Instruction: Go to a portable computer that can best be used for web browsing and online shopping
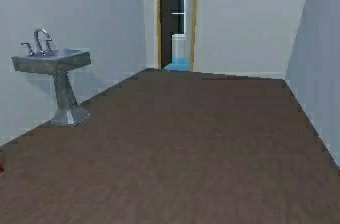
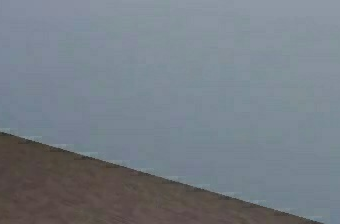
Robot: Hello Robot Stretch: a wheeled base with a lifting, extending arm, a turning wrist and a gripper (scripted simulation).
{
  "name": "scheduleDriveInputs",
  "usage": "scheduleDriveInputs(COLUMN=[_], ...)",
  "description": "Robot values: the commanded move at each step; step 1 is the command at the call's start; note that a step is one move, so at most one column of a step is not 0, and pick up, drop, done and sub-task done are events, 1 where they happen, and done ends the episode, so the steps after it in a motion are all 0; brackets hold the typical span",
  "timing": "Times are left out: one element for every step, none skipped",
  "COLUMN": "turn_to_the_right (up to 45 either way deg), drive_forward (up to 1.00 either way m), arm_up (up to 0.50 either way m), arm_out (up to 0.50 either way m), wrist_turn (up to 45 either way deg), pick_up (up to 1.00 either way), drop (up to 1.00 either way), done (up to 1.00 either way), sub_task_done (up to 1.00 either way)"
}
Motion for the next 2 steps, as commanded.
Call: scheduleDriveInputs(turn_to_the_right=[0.0,0.0], drive_forward=[1.0,1.0], arm_up=[0.0,0.0], arm_out=[0.0,0.0], wrist_turn=[0.0,0.0], pick_up=[0.0,0.0], drop=[0.0,0.0], done=[0.0,0.0], sub_task_done=[0.0,0.0])
